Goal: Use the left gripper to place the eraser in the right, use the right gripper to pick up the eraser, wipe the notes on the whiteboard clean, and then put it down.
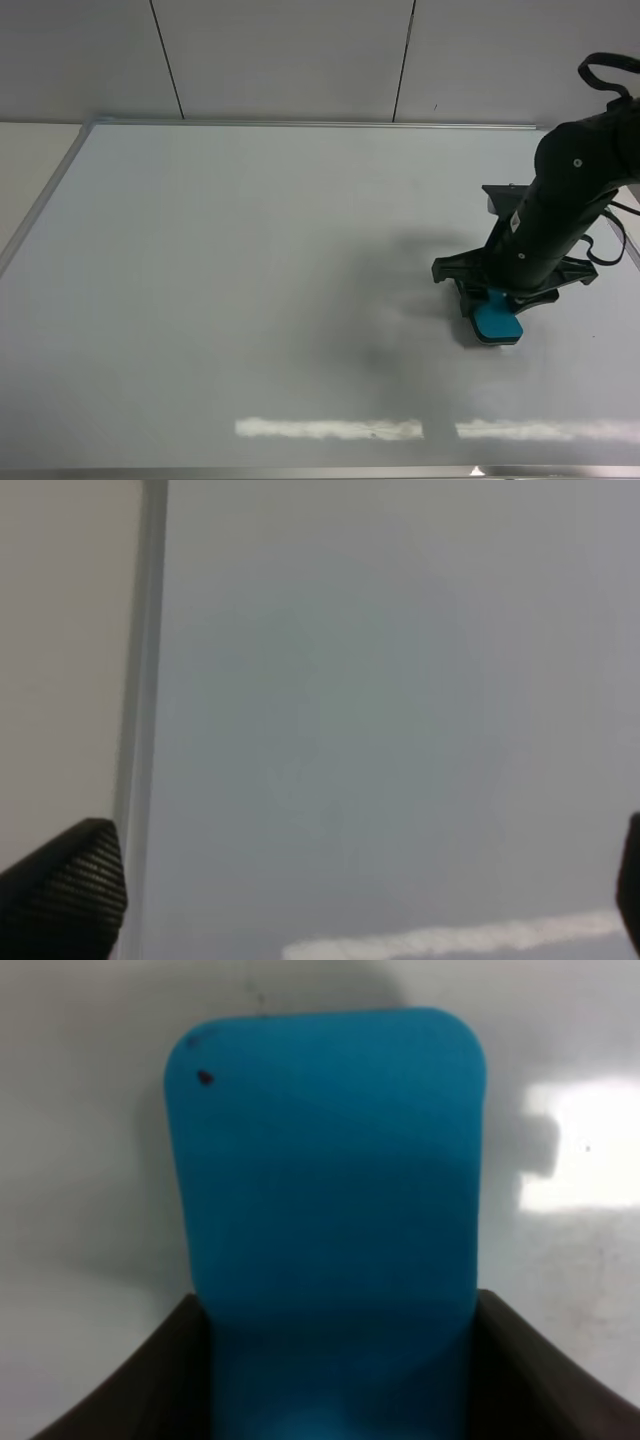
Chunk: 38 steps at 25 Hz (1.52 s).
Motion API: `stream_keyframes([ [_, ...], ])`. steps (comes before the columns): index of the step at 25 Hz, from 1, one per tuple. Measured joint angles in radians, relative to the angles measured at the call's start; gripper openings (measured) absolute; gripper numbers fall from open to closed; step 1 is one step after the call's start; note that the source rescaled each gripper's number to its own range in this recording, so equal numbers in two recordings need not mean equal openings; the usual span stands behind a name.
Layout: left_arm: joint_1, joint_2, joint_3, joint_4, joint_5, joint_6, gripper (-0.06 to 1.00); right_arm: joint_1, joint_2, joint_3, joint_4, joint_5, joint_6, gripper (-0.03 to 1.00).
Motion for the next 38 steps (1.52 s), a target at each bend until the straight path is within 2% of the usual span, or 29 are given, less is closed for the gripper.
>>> stream_keyframes([
  [10, 0.000, 0.000, 0.000, 0.000, 0.000, 0.001, 1.00, 0.015, 0.000, 0.007, -0.025, -0.021, 0.008, 0.04],
  [12, 0.000, 0.000, 0.000, 0.000, 0.000, 0.001, 1.00, 0.017, 0.000, 0.007, -0.024, -0.042, 0.003, 0.27],
  [13, 0.000, 0.000, 0.000, 0.000, 0.000, 0.001, 1.00, 0.017, 0.000, 0.007, -0.023, -0.054, 0.002, 0.42],
  [14, 0.000, 0.000, 0.000, 0.000, 0.000, 0.001, 1.00, 0.018, 0.000, 0.007, -0.018, -0.070, 0.001, 0.66],
  [15, 0.000, 0.000, 0.000, 0.000, 0.000, 0.001, 1.00, 0.019, -0.004, 0.007, -0.010, -0.084, 0.001, 0.78],
  [18, 0.000, 0.000, 0.000, 0.000, 0.000, 0.000, 1.00, 0.021, -0.023, 0.007, 0.023, -0.128, -0.009, 0.95],
  [23, 0.000, 0.000, 0.000, 0.000, 0.000, 0.000, 1.00, 0.000, -0.106, 0.007, 0.065, -0.171, -0.036, 0.99],
  [28, 0.000, 0.000, 0.000, 0.000, 0.000, 0.001, 1.00, -0.117, -0.284, 0.007, 0.031, -0.155, -0.042, 1.00],
  [34, 0.000, 0.000, 0.000, 0.000, 0.000, 0.001, 1.00, -0.315, -0.595, 0.007, -0.050, -0.024, -0.042, 1.00],
  [38, 0.000, 0.000, 0.000, 0.000, 0.000, 0.001, 1.00, -0.390, -0.778, 0.007, -0.079, 0.069, -0.043, 1.00],
])
